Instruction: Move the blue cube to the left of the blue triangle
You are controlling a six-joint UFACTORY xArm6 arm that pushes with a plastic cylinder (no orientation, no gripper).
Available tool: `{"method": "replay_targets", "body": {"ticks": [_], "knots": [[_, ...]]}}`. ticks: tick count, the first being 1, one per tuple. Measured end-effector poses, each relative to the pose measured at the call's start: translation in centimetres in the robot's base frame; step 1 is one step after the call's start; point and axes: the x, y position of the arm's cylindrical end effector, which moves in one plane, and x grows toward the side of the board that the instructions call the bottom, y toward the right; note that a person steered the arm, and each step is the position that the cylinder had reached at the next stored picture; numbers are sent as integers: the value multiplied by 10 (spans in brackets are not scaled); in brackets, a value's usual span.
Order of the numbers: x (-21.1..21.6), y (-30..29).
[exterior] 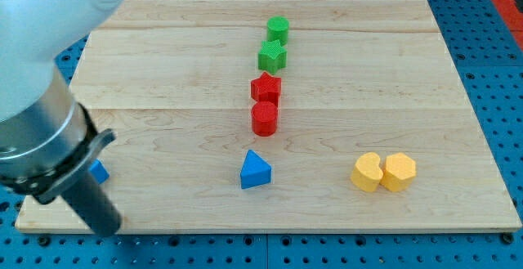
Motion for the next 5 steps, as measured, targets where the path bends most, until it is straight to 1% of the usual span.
{"method": "replay_targets", "body": {"ticks": [1, 2, 3, 5], "knots": [[-45, -97], [-54, -97], [-54, -87], [-58, -41]]}}
